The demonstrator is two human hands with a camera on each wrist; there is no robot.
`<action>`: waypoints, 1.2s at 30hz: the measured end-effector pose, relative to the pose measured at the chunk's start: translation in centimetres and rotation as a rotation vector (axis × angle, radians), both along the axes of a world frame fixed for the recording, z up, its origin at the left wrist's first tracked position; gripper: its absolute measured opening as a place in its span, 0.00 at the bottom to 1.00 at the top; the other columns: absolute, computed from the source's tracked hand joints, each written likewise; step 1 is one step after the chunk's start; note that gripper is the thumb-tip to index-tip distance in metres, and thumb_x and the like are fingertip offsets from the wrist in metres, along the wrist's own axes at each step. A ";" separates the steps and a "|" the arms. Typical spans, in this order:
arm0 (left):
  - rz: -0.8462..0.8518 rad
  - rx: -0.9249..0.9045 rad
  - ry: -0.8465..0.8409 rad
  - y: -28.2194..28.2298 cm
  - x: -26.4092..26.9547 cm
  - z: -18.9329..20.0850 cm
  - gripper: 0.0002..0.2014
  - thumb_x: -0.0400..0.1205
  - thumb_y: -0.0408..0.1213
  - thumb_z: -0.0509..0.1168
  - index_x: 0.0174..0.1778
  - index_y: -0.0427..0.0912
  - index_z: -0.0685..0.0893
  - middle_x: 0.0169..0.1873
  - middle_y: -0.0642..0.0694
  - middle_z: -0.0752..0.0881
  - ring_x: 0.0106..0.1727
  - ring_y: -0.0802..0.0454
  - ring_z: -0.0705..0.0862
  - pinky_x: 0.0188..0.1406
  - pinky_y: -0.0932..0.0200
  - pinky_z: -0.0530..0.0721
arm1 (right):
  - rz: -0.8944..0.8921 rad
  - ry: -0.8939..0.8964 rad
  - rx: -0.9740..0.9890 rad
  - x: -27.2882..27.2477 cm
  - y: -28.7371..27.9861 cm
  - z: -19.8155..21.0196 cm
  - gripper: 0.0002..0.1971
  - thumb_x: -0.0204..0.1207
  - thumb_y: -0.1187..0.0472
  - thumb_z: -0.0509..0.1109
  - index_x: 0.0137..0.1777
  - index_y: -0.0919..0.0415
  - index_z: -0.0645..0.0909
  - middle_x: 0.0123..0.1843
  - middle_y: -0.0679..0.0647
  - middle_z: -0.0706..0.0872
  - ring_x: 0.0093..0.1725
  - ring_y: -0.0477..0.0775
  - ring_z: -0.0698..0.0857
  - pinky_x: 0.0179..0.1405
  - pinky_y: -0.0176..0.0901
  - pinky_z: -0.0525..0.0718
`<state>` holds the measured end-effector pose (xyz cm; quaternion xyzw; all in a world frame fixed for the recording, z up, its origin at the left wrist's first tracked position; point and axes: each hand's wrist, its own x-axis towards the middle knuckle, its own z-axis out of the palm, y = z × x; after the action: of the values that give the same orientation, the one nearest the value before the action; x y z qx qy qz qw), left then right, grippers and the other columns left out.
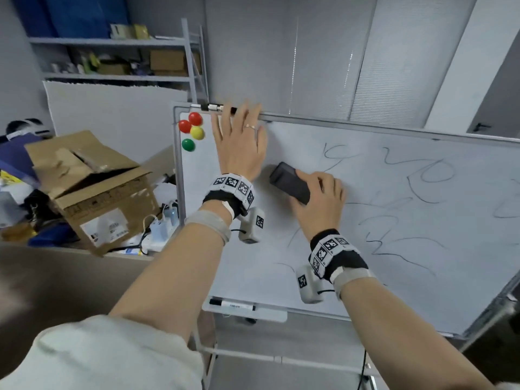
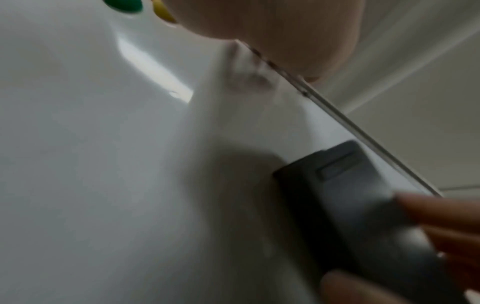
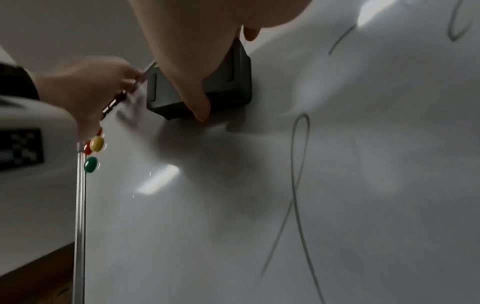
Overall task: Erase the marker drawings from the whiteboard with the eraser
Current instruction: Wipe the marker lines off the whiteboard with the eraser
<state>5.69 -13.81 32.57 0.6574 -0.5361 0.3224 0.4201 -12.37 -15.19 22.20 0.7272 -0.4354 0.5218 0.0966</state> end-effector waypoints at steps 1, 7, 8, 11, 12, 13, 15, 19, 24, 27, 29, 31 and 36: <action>0.006 0.012 -0.012 -0.2 -0.1 0.1 0.23 0.85 0.45 0.52 0.77 0.51 0.75 0.77 0.50 0.74 0.84 0.42 0.62 0.85 0.35 0.56 | -0.018 -0.030 -0.010 -0.3 -0.2 0.7 0.27 0.66 0.56 0.80 0.67 0.48 0.82 0.57 0.53 0.80 0.56 0.60 0.75 0.57 0.50 0.68; -0.048 -0.078 0.006 -0.7 0.0 0.4 0.22 0.78 0.38 0.55 0.68 0.43 0.80 0.69 0.44 0.78 0.78 0.39 0.70 0.83 0.37 0.62 | -0.086 -0.334 0.018 -0.6 -1.0 2.9 0.30 0.71 0.41 0.78 0.71 0.53 0.79 0.62 0.57 0.81 0.62 0.61 0.78 0.63 0.56 0.76; -0.056 -0.086 0.009 -0.8 -0.1 0.3 0.22 0.77 0.37 0.56 0.68 0.42 0.80 0.69 0.43 0.78 0.78 0.39 0.70 0.83 0.37 0.63 | -0.059 -0.324 0.013 0.1 -0.8 3.0 0.30 0.71 0.42 0.78 0.71 0.52 0.80 0.61 0.57 0.80 0.60 0.61 0.77 0.63 0.56 0.77; -0.069 -0.092 0.025 -0.8 -0.2 0.0 0.22 0.78 0.36 0.57 0.68 0.42 0.80 0.70 0.43 0.78 0.80 0.39 0.68 0.83 0.38 0.62 | 0.032 -0.109 -0.030 2.7 0.0 3.2 0.29 0.65 0.49 0.83 0.67 0.52 0.83 0.56 0.57 0.81 0.54 0.60 0.78 0.56 0.57 0.80; -0.081 -0.099 0.028 -0.8 0.0 0.0 0.22 0.79 0.36 0.57 0.68 0.42 0.80 0.71 0.44 0.78 0.80 0.40 0.67 0.83 0.38 0.62 | 0.037 -0.080 -0.035 3.4 0.1 3.3 0.28 0.64 0.50 0.84 0.65 0.52 0.84 0.55 0.56 0.81 0.53 0.60 0.78 0.54 0.57 0.81; -0.092 -0.111 0.030 -0.8 0.2 0.0 0.21 0.79 0.36 0.57 0.68 0.42 0.80 0.70 0.44 0.78 0.80 0.40 0.67 0.83 0.38 0.63 | 0.036 -0.094 -0.029 3.7 0.1 3.5 0.27 0.64 0.50 0.83 0.64 0.51 0.84 0.54 0.55 0.82 0.53 0.59 0.78 0.54 0.56 0.81; -0.112 -0.145 0.035 -0.9 0.4 -0.1 0.20 0.80 0.36 0.57 0.67 0.42 0.81 0.69 0.44 0.79 0.79 0.41 0.68 0.82 0.39 0.65 | 0.006 -0.205 -0.001 2.8 0.0 3.6 0.27 0.67 0.45 0.81 0.64 0.52 0.82 0.56 0.54 0.82 0.55 0.59 0.80 0.56 0.53 0.81; -0.117 -0.225 0.112 -1.4 -1.0 0.1 0.17 0.81 0.37 0.56 0.63 0.42 0.84 0.65 0.46 0.81 0.77 0.42 0.70 0.80 0.40 0.67 | -0.190 -0.486 0.032 -3.0 -1.5 3.8 0.29 0.70 0.39 0.76 0.65 0.57 0.79 0.57 0.56 0.81 0.53 0.61 0.82 0.51 0.59 0.85; -0.088 -0.282 0.181 -1.7 -1.9 0.5 0.14 0.79 0.35 0.58 0.58 0.42 0.85 0.61 0.46 0.83 0.75 0.41 0.72 0.78 0.38 0.68 | -0.264 -0.544 0.008 -4.7 -2.0 4.5 0.29 0.70 0.42 0.75 0.65 0.60 0.78 0.58 0.58 0.81 0.56 0.64 0.81 0.55 0.61 0.82; -0.093 -0.249 0.178 -1.3 -1.3 0.5 0.15 0.80 0.36 0.56 0.58 0.44 0.83 0.62 0.47 0.83 0.78 0.42 0.70 0.82 0.38 0.64 | -0.149 -0.359 -0.032 -1.2 -1.2 4.7 0.26 0.68 0.46 0.78 0.63 0.57 0.81 0.56 0.58 0.82 0.56 0.63 0.81 0.56 0.54 0.79; -0.089 -0.223 0.146 -1.1 -0.7 0.5 0.15 0.80 0.36 0.55 0.59 0.44 0.83 0.62 0.48 0.83 0.79 0.43 0.69 0.85 0.39 0.60 | -0.098 -0.217 -0.051 0.9 -0.6 4.7 0.24 0.67 0.47 0.78 0.61 0.55 0.83 0.54 0.57 0.83 0.53 0.62 0.82 0.54 0.52 0.76; -0.058 -0.215 0.118 -0.9 -0.5 0.5 0.16 0.80 0.36 0.56 0.59 0.45 0.83 0.62 0.48 0.83 0.79 0.43 0.70 0.86 0.40 0.57 | -0.089 -0.174 -0.073 1.7 -0.4 4.6 0.24 0.65 0.47 0.78 0.60 0.55 0.84 0.53 0.56 0.83 0.51 0.62 0.82 0.51 0.52 0.76; 0.004 -0.234 0.132 -1.3 -1.6 0.5 0.13 0.81 0.37 0.58 0.58 0.45 0.84 0.62 0.48 0.83 0.77 0.43 0.71 0.86 0.38 0.57 | -0.183 -0.340 0.039 -3.4 -1.1 3.3 0.26 0.67 0.44 0.77 0.60 0.57 0.78 0.54 0.55 0.82 0.53 0.61 0.82 0.53 0.56 0.82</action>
<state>4.09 -15.16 33.09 0.6246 -0.4650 0.3397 0.5276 -15.79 -16.31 25.47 0.5877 -0.5198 0.6176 0.0549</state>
